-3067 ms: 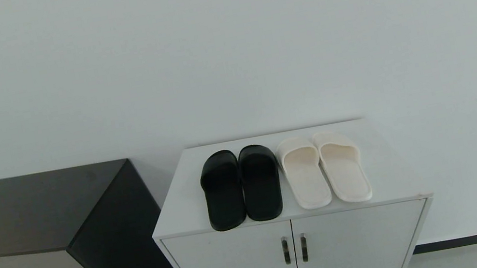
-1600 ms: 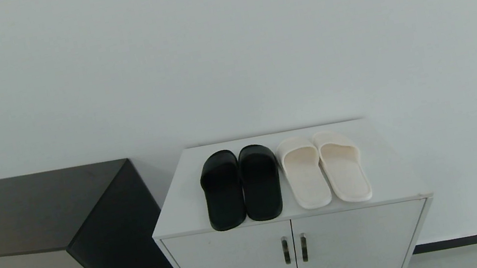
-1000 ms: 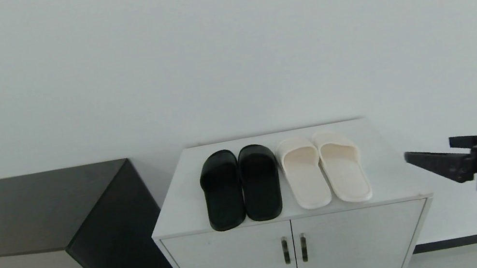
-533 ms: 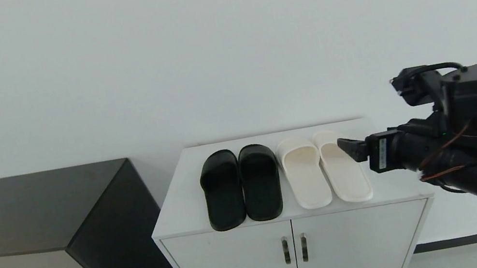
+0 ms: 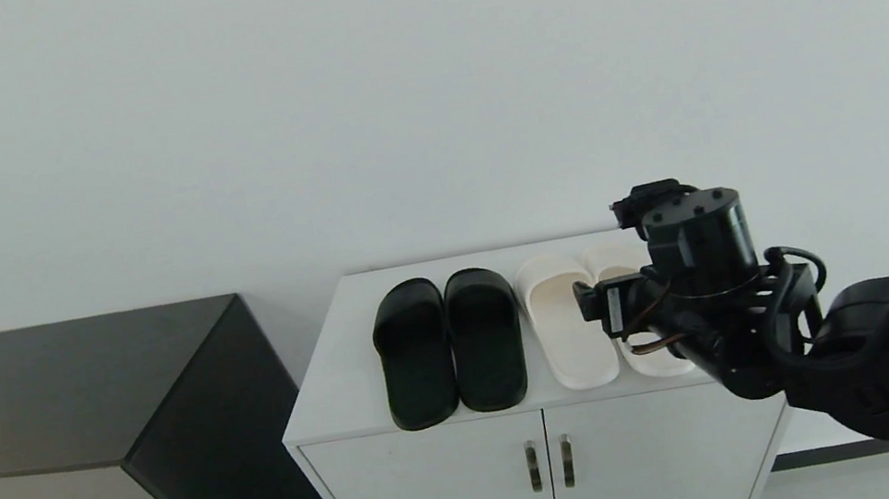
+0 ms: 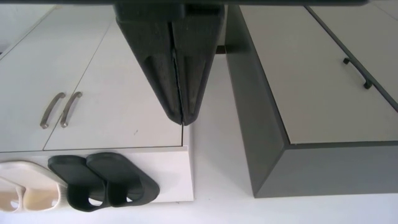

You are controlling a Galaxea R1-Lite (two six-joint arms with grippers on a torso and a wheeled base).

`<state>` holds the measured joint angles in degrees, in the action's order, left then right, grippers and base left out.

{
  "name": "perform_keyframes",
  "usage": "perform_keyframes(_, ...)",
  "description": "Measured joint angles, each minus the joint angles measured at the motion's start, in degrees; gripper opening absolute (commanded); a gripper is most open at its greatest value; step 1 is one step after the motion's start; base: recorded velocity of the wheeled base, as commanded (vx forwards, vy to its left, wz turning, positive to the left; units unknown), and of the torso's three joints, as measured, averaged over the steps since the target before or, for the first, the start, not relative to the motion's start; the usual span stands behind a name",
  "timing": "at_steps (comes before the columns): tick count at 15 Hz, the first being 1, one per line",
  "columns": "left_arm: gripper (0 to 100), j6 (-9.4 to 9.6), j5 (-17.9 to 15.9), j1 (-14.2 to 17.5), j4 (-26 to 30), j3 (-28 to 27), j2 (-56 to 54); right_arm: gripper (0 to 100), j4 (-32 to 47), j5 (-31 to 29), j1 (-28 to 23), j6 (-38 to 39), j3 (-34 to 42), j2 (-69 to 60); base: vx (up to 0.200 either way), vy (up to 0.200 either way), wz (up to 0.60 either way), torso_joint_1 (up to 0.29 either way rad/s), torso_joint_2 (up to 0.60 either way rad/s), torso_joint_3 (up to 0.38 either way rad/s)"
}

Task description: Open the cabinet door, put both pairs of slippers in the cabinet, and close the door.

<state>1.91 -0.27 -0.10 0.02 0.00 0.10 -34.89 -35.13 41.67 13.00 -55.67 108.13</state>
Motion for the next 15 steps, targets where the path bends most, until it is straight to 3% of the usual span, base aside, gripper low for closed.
perform_keyframes(15, 0, -0.06, 0.0, 0.0, 0.0, 0.0, 0.0, 100, -3.1, -0.6, -3.6, 0.4, -12.6, 17.3, 0.000, 0.000, 0.00, 0.000, 0.00, 0.000)
